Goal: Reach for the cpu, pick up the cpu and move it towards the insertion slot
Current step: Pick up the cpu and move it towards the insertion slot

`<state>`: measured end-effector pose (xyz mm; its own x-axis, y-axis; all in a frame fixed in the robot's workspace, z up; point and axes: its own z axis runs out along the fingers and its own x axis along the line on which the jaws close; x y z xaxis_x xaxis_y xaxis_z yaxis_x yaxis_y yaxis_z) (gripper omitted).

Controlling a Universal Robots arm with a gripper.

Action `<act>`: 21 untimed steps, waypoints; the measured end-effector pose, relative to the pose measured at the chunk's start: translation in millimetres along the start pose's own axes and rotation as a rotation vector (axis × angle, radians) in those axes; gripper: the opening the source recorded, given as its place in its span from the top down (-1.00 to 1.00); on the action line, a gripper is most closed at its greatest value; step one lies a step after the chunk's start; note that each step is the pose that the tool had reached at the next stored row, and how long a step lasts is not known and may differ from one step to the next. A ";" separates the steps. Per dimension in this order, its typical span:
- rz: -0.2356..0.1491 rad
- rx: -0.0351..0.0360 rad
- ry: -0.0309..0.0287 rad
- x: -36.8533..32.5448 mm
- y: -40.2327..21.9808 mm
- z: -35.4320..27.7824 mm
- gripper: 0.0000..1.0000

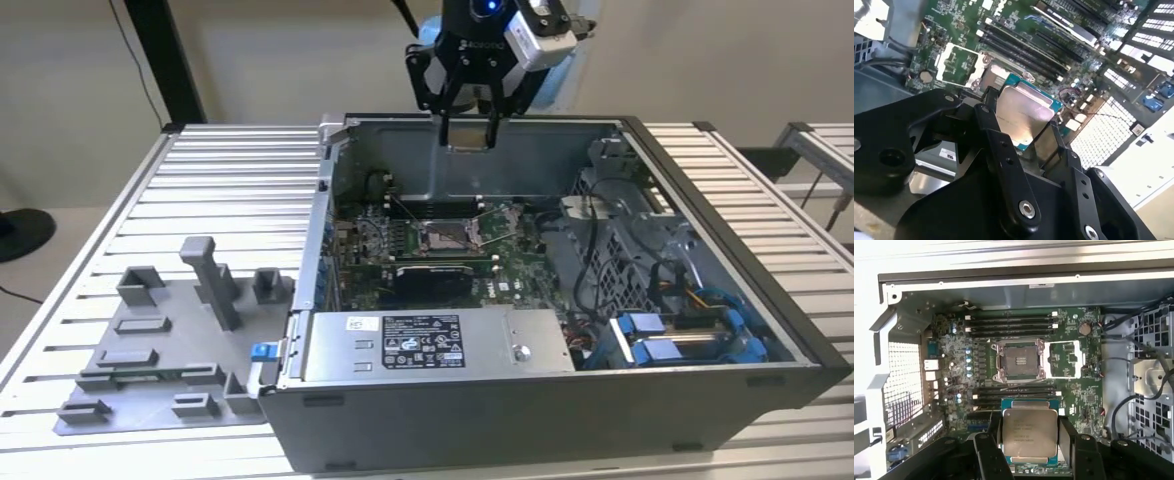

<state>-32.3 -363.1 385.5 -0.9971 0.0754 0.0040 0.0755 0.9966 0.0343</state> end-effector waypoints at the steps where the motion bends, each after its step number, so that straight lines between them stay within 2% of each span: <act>1: 0.000 0.0000 0.0000 -0.9 2.0 0.3 1.00; 5: 0.000 0.0001 -0.0001 -3.1 12.2 1.6 1.00; 12: -0.001 0.0001 -0.0001 -2.2 33.8 3.7 1.00; 16: -0.001 0.0002 0.0000 -2.6 40.3 4.1 1.00; 21: -0.001 0.0000 -0.0001 -2.5 41.2 4.1 1.00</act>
<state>-26.7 -322.2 382.7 -0.9972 0.0744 0.0039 0.0745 0.9966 0.0342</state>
